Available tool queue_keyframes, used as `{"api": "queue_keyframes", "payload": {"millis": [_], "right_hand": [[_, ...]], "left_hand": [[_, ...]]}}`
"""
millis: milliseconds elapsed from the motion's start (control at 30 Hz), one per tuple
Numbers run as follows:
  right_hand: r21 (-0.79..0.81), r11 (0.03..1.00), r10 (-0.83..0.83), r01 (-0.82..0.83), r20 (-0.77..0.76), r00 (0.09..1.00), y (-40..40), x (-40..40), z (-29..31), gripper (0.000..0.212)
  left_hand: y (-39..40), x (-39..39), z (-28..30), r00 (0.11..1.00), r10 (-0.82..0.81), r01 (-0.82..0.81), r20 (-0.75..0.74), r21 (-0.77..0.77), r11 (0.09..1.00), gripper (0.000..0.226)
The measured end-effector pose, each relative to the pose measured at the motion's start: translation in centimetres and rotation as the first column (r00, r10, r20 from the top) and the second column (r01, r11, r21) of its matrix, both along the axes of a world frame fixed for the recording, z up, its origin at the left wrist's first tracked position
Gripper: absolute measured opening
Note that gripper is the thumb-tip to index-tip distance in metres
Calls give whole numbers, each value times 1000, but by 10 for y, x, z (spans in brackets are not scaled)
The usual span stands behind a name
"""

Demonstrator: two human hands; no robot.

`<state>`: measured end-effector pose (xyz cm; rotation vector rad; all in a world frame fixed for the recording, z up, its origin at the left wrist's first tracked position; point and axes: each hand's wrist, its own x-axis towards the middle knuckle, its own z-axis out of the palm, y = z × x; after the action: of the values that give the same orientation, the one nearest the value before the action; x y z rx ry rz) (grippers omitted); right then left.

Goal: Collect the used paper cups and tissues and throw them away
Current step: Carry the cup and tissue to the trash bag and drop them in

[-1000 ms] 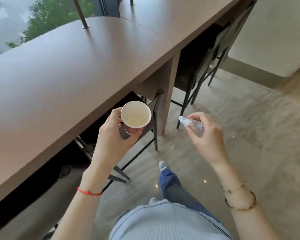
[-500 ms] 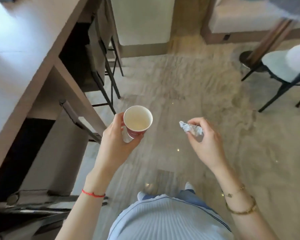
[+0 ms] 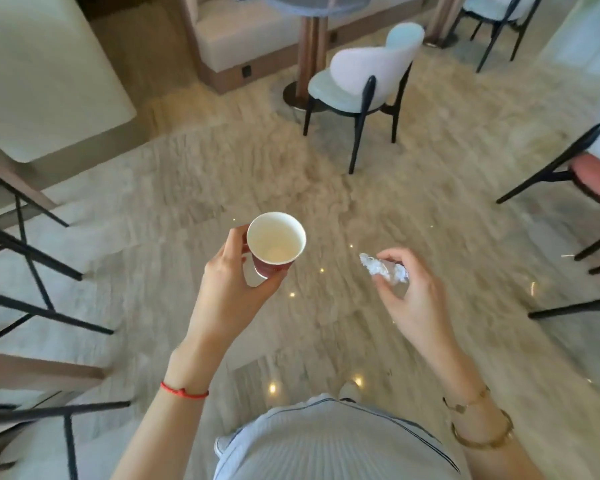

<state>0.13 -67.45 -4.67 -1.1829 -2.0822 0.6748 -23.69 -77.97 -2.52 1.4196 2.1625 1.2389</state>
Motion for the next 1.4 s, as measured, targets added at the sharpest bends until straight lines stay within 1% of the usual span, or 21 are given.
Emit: {"api": "queue_keyframes", "payload": {"millis": [200,333,500,633,767,833,967,1067,1233,1400], "right_hand": [[3,984,-178,178,5,984,55,109,2,26],[5,967,-255,255,20,967,88,158,3,27],[-17,938,-346,346,-7,938,141,191,-1,26],[-53,910,-411,411,-8,911,195,205,-9,23],[-69,875,-481,480,-3,877,269,220,-14,23],[-50,860,-507,507,21,862,314,227,-10,24],[-21,835,-550,550,-7,835,406,242,1,22],[-6,800,-601,601,6,800,465,256,5,23],[-67,741,-669,669,19,743,546,283,3,24],[-92,721,-688,687,21,725,638,311,-11,26]], "left_hand": [[98,91,-2,986,-167,167,5,8,986,61],[155,132,-4,969,-249,248,1,2,969,61],[228,165,-7,943,-332,331,0,-13,943,63],[302,186,-13,916,-399,399,-23,-35,917,66],[393,205,-15,889,-457,456,-28,-35,890,65],[442,211,-12,879,-477,476,-26,-24,879,66],[543,223,-3,857,-514,514,-29,-14,858,63],[614,235,2,834,-550,550,-50,-13,835,64],[717,260,8,804,-593,592,-48,-31,805,68],[818,287,-2,786,-616,615,-51,-34,787,69]]}}
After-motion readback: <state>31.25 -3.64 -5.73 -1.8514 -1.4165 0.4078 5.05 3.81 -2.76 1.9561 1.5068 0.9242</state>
